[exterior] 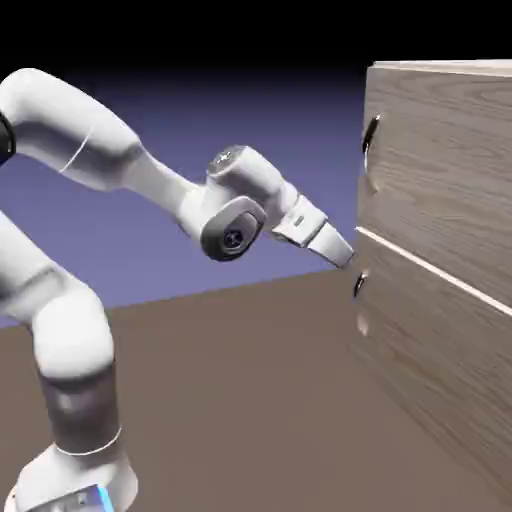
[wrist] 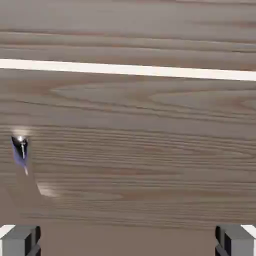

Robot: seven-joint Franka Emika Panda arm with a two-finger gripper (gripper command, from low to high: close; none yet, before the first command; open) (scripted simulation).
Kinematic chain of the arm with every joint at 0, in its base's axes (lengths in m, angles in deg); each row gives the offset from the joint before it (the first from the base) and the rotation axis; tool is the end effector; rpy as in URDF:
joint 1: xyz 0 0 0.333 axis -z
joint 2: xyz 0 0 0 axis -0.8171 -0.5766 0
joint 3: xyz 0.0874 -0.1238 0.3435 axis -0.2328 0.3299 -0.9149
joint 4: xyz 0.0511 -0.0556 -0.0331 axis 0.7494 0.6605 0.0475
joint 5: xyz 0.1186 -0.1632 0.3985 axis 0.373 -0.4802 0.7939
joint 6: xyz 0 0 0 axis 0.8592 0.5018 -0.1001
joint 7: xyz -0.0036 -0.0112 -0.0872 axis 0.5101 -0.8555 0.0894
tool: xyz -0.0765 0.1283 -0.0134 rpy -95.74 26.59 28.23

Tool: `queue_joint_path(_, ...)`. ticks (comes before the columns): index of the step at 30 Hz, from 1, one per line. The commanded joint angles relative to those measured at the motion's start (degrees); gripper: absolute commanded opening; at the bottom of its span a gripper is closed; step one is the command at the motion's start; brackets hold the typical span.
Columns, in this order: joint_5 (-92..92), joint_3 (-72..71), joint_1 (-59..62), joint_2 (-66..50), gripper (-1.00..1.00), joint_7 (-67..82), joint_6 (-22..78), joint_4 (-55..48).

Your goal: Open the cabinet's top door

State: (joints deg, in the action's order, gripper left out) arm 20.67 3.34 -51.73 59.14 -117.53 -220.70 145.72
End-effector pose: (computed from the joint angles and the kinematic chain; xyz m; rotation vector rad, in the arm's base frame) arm 0.4306 -0.0051 0.4761 -2.2884 1.1695 -1.0470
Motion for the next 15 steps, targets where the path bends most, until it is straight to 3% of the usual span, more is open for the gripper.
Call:
queue_joint_path(1,2.5,-1.27,1.39,0.99,0.0,-2.23,0.4,-0.59)
queue_joint_path(15,37.39,-18.98,20.82,14.84,0.0,-33.47,6.02,-8.82)
